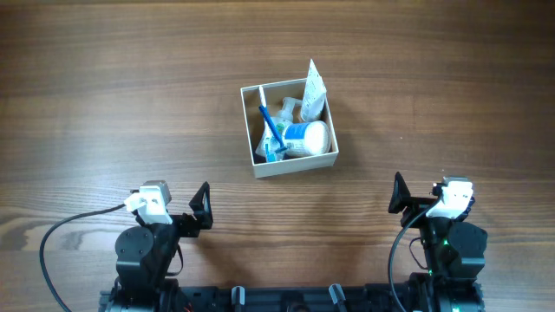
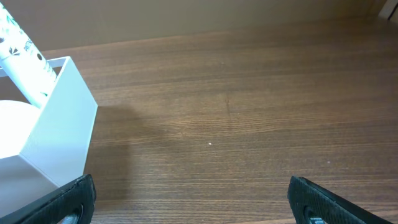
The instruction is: Pack container
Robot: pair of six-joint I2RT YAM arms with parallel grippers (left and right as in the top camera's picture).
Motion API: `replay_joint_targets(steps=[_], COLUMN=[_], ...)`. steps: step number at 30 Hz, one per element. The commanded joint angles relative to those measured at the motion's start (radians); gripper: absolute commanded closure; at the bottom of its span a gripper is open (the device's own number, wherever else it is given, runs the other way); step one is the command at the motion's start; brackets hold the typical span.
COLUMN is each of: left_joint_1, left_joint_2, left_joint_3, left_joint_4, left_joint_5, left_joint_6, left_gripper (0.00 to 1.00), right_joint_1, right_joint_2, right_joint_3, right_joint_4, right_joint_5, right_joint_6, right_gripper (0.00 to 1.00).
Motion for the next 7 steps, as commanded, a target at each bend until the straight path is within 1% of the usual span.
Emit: replay_joint_targets(steps=[1, 7], left_joint_1=[0.008, 0.008], left_joint_2=[-0.009, -0.009], left_joint_3=[-0.002, -0.002], left_joint_4=[0.004, 0.004], left_joint_5=[0.009, 0.009], left_joint_6=[0.012, 0.012], left_gripper=[0.0, 0.0], right_joint_1=[0.004, 0.004], right_joint_2=[-0.016, -0.016], right_joint_3=[0.0, 0.0], right_joint_4=[0.003, 0.003], right_joint_5=[-0.019, -0.019], right_joint_6=[0.011, 0.011], right_gripper=[0.0, 0.0])
